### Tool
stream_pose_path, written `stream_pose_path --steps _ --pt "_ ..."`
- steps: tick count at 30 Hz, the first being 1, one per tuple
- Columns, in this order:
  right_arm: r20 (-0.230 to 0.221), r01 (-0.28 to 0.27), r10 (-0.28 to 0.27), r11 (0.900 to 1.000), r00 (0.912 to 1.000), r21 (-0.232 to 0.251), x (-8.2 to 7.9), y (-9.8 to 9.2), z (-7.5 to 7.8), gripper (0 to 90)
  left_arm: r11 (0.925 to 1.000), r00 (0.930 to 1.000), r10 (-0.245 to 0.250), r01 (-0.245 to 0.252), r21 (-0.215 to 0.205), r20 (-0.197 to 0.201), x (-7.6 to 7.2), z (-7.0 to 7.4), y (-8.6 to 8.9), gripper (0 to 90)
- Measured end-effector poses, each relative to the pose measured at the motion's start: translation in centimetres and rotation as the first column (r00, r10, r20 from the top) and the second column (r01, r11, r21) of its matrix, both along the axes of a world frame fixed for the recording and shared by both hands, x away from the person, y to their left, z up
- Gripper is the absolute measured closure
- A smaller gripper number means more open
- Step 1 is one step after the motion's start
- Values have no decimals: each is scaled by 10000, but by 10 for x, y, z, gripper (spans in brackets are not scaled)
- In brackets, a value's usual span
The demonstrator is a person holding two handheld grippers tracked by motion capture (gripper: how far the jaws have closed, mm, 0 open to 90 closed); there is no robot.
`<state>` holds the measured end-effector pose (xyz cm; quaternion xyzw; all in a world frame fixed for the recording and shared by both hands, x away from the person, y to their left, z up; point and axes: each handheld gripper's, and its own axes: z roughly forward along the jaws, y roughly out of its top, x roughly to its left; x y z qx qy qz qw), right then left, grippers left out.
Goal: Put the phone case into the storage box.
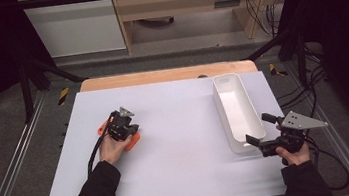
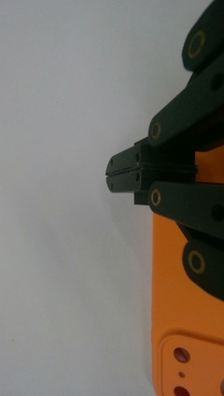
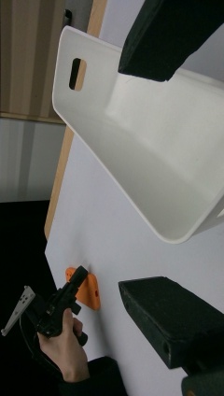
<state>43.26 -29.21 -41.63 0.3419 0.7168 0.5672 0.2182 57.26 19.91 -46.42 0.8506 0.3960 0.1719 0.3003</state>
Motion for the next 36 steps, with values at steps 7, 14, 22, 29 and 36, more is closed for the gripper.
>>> stream_pose_path --steps 7,14,22,29,36 --pt "7 -30 30 10000 10000 27 0 0 0 5 9999 9999 -112 112 19 -117 -7 1 3 900" --pt "10 -19 19 10000 10000 49 0 -1 0 5 9989 9992 -374 378 294 -147 -18 2 3 900" --pt "3 -24 24 10000 10000 50 -1 -1 1 5 9969 9979 -619 628 479 -212 -31 2 6 900" --pt "-24 -33 33 10000 10000 37 -1 -1 0 5 9967 9974 -663 675 440 -285 -39 3 10 900" --pt "-31 -57 57 10000 10000 25 -1 0 0 5 9952 9964 -806 819 542 -264 -51 3 16 900"
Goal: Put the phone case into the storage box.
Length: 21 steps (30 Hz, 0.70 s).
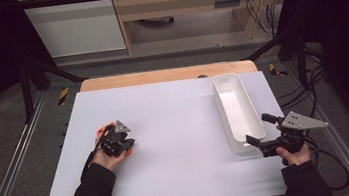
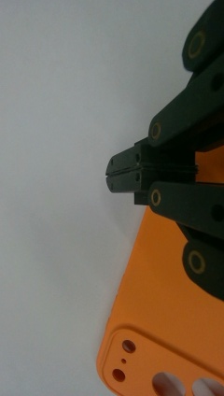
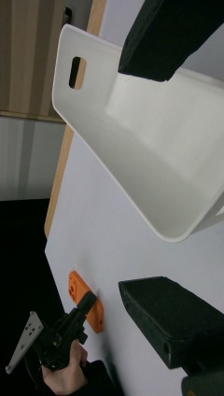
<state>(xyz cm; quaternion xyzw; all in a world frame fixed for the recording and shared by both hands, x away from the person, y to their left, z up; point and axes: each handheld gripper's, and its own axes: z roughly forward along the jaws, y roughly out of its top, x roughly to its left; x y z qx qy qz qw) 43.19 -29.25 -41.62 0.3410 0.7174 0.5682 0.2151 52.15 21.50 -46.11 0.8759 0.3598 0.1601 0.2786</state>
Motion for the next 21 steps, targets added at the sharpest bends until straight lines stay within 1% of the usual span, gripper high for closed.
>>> stream_pose_path --steps 6,9,15,21 --pt "-3 2 -2 10000 10000 6 0 0 0 5 10000 10000 -32 32 80 2 -8 0 6 900" --pt "4 -5 5 10000 10000 -25 0 0 0 5 9998 10000 -73 73 195 -19 -12 1 9 900" --pt "-2 1 -1 10000 10000 -1 0 0 0 5 9998 9999 -96 97 188 -63 -20 1 14 900" --pt "25 -9 10 10000 10000 -63 0 0 -1 5 9995 9999 -122 124 300 -75 -26 1 20 900"
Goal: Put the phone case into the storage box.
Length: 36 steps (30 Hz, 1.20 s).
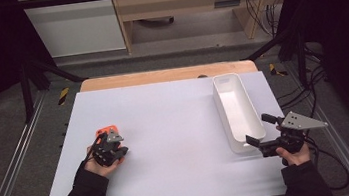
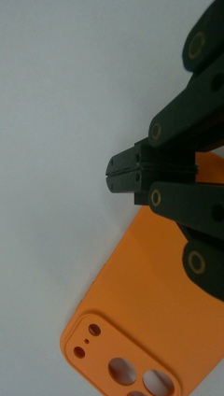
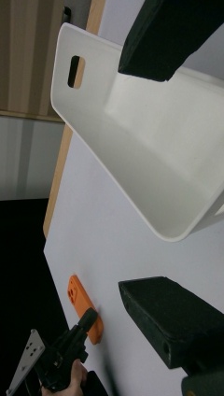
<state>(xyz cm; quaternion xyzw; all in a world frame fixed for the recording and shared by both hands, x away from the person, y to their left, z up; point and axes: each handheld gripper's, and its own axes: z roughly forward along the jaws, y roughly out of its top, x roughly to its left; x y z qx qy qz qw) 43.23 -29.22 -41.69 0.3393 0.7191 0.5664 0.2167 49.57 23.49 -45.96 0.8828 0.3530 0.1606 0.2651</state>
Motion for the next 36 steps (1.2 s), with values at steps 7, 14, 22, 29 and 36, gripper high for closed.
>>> stream_pose_path --steps 7,14,22,29,36 --pt "-23 -2 2 10000 10000 9 0 0 0 5 10000 10000 -9 9 63 -63 -6 1 7 900" --pt "-30 3 -3 10000 10000 29 0 0 0 5 9999 10000 13 -11 152 -98 -12 1 13 900" --pt "-21 -12 12 10000 10000 15 0 0 0 5 9994 9999 2 2 345 -110 -16 2 18 900" --pt "-20 -23 23 10000 10000 11 0 0 0 5 9995 9998 20 -14 318 -202 -18 2 24 900" --pt "-31 -23 23 10000 10000 11 0 0 0 5 10000 9998 45 -44 20 -169 -18 5 26 900"
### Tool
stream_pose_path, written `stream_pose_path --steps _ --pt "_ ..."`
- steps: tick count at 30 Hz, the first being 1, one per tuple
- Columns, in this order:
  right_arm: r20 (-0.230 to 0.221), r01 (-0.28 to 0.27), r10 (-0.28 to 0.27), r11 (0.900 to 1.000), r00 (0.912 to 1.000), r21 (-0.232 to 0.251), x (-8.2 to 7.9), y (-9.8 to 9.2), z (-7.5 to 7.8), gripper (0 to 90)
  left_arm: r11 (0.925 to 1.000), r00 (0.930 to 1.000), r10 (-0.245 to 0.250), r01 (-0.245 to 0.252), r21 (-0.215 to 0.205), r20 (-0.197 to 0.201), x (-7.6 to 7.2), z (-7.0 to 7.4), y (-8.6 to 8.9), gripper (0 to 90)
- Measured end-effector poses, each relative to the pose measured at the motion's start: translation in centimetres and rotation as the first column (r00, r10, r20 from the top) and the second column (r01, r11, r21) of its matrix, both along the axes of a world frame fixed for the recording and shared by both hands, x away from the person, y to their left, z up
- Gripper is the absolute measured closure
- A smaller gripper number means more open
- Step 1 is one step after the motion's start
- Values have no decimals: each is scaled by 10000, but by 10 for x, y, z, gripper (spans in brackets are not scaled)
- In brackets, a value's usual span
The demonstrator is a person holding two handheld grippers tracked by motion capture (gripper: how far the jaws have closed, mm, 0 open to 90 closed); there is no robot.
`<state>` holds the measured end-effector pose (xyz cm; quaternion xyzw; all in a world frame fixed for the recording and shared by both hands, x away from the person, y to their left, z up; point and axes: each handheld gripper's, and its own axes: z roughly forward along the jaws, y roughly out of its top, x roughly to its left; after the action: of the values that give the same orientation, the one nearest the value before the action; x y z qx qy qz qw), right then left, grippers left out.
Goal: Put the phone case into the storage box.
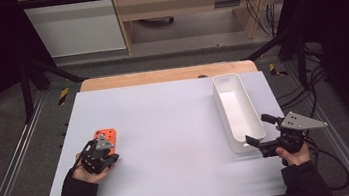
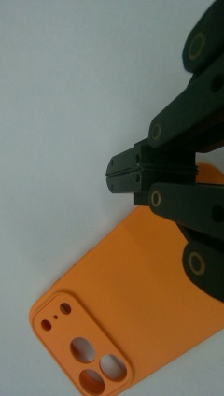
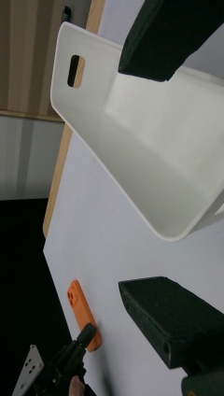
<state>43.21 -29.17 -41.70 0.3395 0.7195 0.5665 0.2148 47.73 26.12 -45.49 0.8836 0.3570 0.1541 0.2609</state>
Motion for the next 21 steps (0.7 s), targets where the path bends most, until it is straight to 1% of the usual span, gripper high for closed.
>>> stream_pose_path --steps 1,2,3,4,6,7,8,9,11,13,14,15,16,18,19,20,21 --pt "25 9 -9 10000 10000 6 0 0 0 5 9998 10000 50 -49 -181 64 0 3 1 900" --pt "25 9 -9 10000 10000 6 0 0 0 5 9997 9999 92 -89 -213 138 0 6 2 900" --pt "22 14 -14 10000 10000 8 0 -1 0 5 9990 9991 243 -230 -382 350 0 10 4 900" --pt "29 24 -24 10000 10000 -6 0 -1 0 5 9984 9985 313 -292 -475 451 0 13 6 900" --pt "12 17 -17 10000 10000 23 0 -1 0 5 9961 9954 618 -570 -669 729 1 21 11 900" --pt "25 12 -13 10000 10000 21 0 -1 0 5 9941 9927 829 -762 -777 877 3 24 16 900" --pt "39 17 -17 10000 10000 5 0 -1 0 5 9917 9904 1015 -932 -888 939 4 27 20 900" --pt "36 17 -17 10000 10000 -1 0 0 0 5 9888 9871 1226 -1126 -984 1027 6 29 24 900" --pt "38 7 -7 10000 10000 -3 0 0 0 5 9837 9819 1564 -1452 -1060 1065 11 31 32 900" --pt "25 -4 4 10000 10000 -2 0 0 0 5 9750 9747 1953 -1809 -1292 1089 16 32 41 900" --pt "21 -5 5 10000 10000 -3 0 0 0 5 9731 9723 2057 -1911 -1289 1114 18 33 44 900" --pt "27 -5 6 10000 10000 -18 0 1 0 5 9676 9676 2254 -2087 -1421 1135 21 33 49 900" --pt "39 -10 10 10000 10000 -35 1 1 -1 5 9639 9643 2390 -2213 -1480 1144 24 32 53 900" --pt "11 -4 4 10000 10000 -35 1 1 -1 5 9597 9598 2561 -2383 -1493 1146 28 32 58 900" --pt "8 -1 1 10000 10000 -36 1 1 -1 5 9556 9567 2690 -2507 -1550 1111 31 31 60 900" --pt "8 7 -7 10000 10000 -57 1 1 -1 5 9535 9556 2747 -2564 -1582 1069 35 31 63 900" --pt "9 8 -8 10000 10000 -41 1 1 -1 5 9481 9517 2890 -2697 -1682 1032 38 30 65 900"
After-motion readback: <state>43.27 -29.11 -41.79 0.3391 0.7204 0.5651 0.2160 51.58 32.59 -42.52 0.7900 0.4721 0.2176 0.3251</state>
